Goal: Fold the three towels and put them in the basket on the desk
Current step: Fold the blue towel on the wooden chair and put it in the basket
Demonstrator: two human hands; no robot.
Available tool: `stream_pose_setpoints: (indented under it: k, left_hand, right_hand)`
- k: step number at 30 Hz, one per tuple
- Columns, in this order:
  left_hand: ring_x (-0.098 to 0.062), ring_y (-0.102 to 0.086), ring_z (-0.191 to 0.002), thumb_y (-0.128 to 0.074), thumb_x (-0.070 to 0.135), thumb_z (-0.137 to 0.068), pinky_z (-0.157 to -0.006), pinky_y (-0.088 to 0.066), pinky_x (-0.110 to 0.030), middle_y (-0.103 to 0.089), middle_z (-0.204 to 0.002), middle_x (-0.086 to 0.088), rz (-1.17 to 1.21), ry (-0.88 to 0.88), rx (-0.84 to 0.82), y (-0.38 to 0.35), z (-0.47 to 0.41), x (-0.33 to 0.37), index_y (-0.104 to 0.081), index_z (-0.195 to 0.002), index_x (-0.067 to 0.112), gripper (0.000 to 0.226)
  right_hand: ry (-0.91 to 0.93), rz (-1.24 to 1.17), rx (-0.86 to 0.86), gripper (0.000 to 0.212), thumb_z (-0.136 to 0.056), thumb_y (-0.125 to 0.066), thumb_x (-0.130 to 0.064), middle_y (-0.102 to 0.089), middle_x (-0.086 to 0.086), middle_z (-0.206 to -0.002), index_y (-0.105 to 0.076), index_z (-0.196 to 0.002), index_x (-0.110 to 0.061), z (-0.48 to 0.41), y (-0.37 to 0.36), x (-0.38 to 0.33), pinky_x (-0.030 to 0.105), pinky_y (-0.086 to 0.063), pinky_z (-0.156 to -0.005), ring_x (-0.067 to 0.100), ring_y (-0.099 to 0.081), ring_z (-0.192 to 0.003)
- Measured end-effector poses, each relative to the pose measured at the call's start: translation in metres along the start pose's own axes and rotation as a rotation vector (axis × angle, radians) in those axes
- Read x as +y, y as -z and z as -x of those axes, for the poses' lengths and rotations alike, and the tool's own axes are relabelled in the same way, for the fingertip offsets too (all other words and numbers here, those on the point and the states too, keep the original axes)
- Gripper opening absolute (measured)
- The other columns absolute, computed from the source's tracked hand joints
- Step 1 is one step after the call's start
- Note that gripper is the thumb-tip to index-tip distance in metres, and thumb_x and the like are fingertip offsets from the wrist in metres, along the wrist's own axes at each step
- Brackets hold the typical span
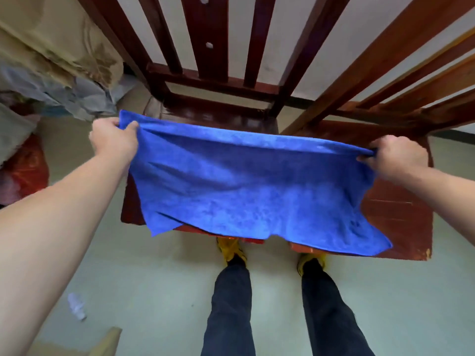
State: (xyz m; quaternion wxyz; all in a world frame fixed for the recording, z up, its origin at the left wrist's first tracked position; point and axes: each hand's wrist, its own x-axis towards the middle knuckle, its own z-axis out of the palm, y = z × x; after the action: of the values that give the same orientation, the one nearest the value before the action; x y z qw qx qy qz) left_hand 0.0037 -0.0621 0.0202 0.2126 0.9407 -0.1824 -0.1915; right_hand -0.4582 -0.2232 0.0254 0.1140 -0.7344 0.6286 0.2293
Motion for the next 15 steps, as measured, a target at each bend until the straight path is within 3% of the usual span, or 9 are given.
stream_pose_setpoints:
  k: [2,8,10,12,13,15]
  left_hand:
    - [-0.034,-0.063,-0.095,-0.061,0.033,-0.086,-0.084,-0.047,-0.037,-0.067,-0.09,-0.018,-0.027,0.007,-0.023,-0.011,-0.018,0.005,-0.063,-0.071,0.015,0.023]
    - [-0.035,-0.063,-0.1,-0.06,0.037,-0.085,-0.085,-0.05,-0.038,-0.067,-0.109,-0.019,-0.042,0.072,-0.111,-0.053,-0.049,0.022,-0.069,-0.093,0.01,0.03]
    - [-0.034,-0.066,-0.078,-0.06,0.037,-0.084,-0.069,-0.058,-0.039,-0.067,-0.107,-0.018,0.014,0.113,-0.158,-0.076,-0.057,0.024,-0.067,-0.101,0.011,0.032]
    - [-0.027,-0.061,-0.055,-0.059,0.036,-0.085,-0.044,-0.055,-0.03,-0.066,-0.102,-0.015,0.079,0.159,-0.27,-0.093,-0.06,0.017,-0.062,-0.112,0.014,0.035]
    - [-0.026,-0.061,-0.056,-0.06,0.039,-0.084,-0.045,-0.055,-0.029,-0.064,-0.1,-0.012,0.094,0.149,-0.309,-0.102,-0.061,0.012,-0.059,-0.118,0.015,0.041]
    - [-0.031,-0.066,-0.08,-0.063,0.047,-0.074,-0.073,-0.058,-0.04,-0.066,-0.104,-0.009,0.101,0.109,-0.272,-0.107,-0.051,0.01,-0.058,-0.119,0.016,0.055]
  right_hand:
    - [-0.082,-0.021,-0.004,0.031,-0.083,-0.068,-0.041,-0.066,0.022,-0.104,-0.071,-0.104,-0.019,-0.002,-0.003,-0.001,0.043,-0.051,-0.078,0.041,-0.063,-0.097]
    - [-0.24,-0.068,-0.028,0.031,-0.083,-0.063,-0.045,-0.066,0.019,-0.103,-0.068,-0.098,-0.018,-0.007,-0.019,-0.013,0.038,-0.046,-0.074,0.039,-0.062,-0.1]
    - [-0.281,-0.096,-0.051,0.033,-0.083,-0.062,-0.049,-0.065,0.018,-0.101,-0.067,-0.097,-0.02,-0.015,-0.031,-0.018,0.036,-0.043,-0.07,0.038,-0.062,-0.097]
    - [-0.28,-0.134,-0.081,0.033,-0.083,-0.062,-0.048,-0.065,0.018,-0.104,-0.066,-0.103,-0.021,-0.015,-0.039,-0.025,0.037,-0.044,-0.072,0.039,-0.061,-0.099]
    - [-0.281,-0.158,-0.067,0.034,-0.084,-0.063,-0.045,-0.064,0.018,-0.109,-0.065,-0.108,-0.022,-0.015,-0.042,-0.027,0.039,-0.046,-0.075,0.039,-0.06,-0.102]
    - [-0.228,-0.174,0.008,0.042,-0.084,-0.063,-0.037,-0.055,0.018,-0.121,-0.056,-0.122,-0.021,-0.007,-0.049,-0.031,0.045,-0.047,-0.082,0.041,-0.053,-0.11]
